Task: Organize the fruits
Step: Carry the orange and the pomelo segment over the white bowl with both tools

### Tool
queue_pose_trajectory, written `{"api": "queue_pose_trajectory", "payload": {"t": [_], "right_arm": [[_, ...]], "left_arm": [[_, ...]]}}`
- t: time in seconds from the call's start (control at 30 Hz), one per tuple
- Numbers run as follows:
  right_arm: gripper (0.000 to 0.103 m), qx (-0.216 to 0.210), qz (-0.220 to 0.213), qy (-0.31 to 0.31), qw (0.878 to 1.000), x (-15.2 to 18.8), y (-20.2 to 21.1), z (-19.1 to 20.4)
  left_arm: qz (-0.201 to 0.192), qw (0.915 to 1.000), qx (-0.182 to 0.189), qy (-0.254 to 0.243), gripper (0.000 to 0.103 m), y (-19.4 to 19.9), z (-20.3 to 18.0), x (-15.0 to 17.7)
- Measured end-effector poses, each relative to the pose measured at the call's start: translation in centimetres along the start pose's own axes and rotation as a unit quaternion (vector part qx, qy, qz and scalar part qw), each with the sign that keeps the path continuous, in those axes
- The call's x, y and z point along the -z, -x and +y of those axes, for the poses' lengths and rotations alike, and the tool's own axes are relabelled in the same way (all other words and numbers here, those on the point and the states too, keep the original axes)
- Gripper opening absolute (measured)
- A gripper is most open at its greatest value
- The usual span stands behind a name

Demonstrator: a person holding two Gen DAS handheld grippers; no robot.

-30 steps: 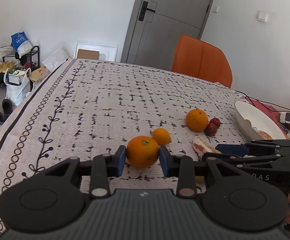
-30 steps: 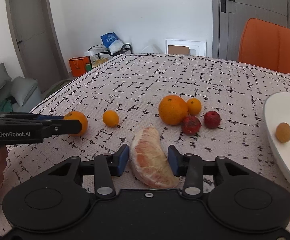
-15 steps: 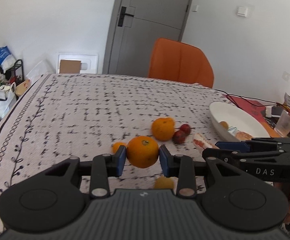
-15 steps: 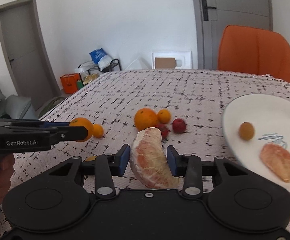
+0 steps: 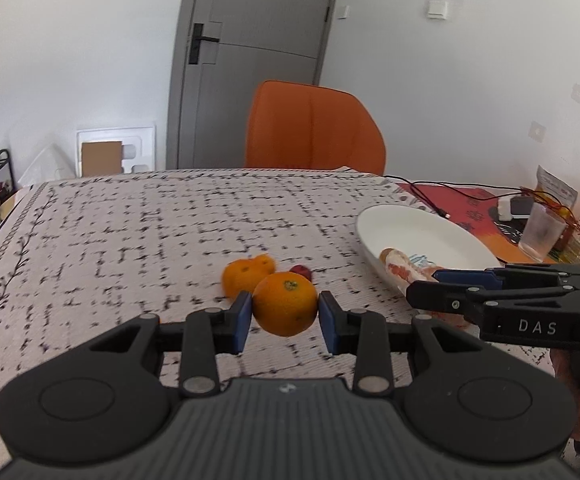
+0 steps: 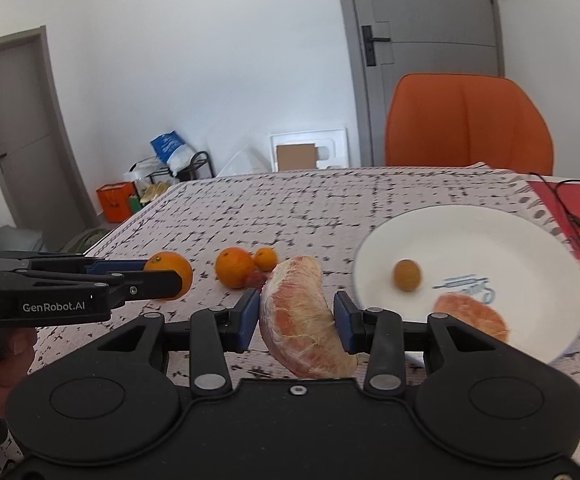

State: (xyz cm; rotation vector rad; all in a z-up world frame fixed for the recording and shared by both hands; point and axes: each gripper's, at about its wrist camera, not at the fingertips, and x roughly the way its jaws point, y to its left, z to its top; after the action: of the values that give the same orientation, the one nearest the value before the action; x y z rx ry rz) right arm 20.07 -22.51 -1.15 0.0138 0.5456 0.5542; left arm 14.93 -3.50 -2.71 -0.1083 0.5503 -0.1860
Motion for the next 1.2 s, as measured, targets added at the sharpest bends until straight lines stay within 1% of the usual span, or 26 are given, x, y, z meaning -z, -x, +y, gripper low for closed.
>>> {"api": "queue_pose_trajectory", "payload": {"t": [0.43,0.77,1.2], "right_arm": [[0.038,0.039,-0.026,-0.049,0.998,1.1,2.2,-4.6],[0.038,0.059,-0.033,-0.076,0.995,2.0,2.5,-7.5],[0.038,0.095,-0.04,-0.09,0.991,1.6,2.3,-10.1]], "left_arm": [[-0.001,0.9989,0.025,-0.04,0.035,-2.1,-3.9,-1.3],[0.005,0.9967,0.04,-0.07,0.035,-4.2,-6.3,-2.1],[0.013,0.9925,0.064,-0.103,0.035,-7.4,-9.1,-3.2]]}}
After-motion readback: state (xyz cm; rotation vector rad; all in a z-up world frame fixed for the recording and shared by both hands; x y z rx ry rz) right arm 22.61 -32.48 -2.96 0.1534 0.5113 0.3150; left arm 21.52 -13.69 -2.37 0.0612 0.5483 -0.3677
